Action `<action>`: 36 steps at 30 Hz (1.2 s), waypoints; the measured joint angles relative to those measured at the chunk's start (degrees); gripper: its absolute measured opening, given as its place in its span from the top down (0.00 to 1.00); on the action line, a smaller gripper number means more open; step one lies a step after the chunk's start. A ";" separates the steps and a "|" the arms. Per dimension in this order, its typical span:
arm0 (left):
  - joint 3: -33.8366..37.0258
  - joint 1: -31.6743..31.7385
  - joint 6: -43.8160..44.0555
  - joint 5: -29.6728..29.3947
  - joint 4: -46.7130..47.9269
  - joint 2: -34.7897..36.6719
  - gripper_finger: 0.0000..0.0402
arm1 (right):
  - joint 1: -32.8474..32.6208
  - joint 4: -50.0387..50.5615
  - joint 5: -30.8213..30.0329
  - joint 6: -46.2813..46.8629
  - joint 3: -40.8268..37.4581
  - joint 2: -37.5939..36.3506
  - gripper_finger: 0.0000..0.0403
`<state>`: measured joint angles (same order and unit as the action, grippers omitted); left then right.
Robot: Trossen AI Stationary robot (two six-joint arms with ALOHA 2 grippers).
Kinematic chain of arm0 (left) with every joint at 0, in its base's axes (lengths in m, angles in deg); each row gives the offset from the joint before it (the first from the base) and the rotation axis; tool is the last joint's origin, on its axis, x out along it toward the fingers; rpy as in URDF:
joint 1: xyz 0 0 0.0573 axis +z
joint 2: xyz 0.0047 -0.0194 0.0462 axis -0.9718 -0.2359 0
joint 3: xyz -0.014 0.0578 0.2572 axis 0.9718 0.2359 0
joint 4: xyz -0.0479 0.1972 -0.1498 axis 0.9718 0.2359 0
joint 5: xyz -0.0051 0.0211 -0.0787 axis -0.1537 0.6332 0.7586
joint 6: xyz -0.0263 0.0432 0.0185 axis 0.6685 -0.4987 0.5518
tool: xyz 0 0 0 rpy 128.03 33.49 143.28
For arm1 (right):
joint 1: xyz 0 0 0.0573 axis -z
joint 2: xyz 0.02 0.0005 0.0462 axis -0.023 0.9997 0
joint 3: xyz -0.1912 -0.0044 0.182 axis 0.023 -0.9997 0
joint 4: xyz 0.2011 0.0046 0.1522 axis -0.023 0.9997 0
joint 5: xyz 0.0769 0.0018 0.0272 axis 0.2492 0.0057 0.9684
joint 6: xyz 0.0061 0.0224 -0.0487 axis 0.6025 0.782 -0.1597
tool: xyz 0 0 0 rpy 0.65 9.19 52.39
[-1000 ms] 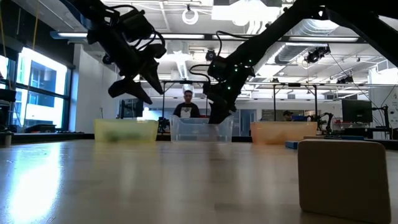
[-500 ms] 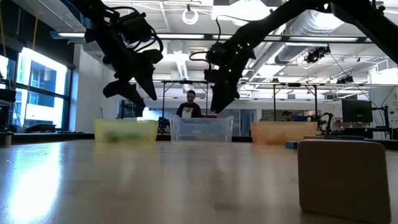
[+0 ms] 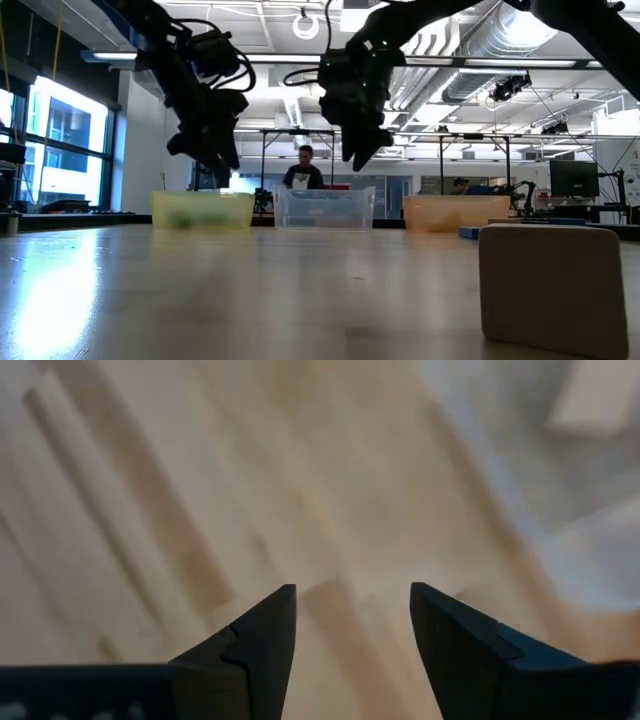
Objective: Sort & place blocks by color
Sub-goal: Put the blue block into the yellow bin
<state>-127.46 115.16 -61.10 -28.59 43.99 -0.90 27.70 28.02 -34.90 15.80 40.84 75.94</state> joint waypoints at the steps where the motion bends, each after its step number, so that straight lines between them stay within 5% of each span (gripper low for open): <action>1: 0.00 0.56 -0.89 0.00 0.23 0.01 0.49 | -1.01 1.03 0.04 1.12 0.00 0.00 0.54; 14: 0.00 4.86 -12.32 0.04 3.29 0.42 0.49 | -17.43 5.46 -3.86 17.48 -0.06 0.00 0.54; 26: 0.00 4.83 -16.94 0.08 3.31 0.42 0.49 | -29.45 7.29 -18.40 35.02 -0.83 0.02 0.54; 36: 0.00 4.83 -18.50 0.30 3.31 0.39 0.49 | -34.26 21.39 -32.11 51.00 -1.92 0.09 0.54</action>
<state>-127.46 119.99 -79.60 -28.29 47.30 -0.51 -6.56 49.41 -67.01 66.81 38.91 76.02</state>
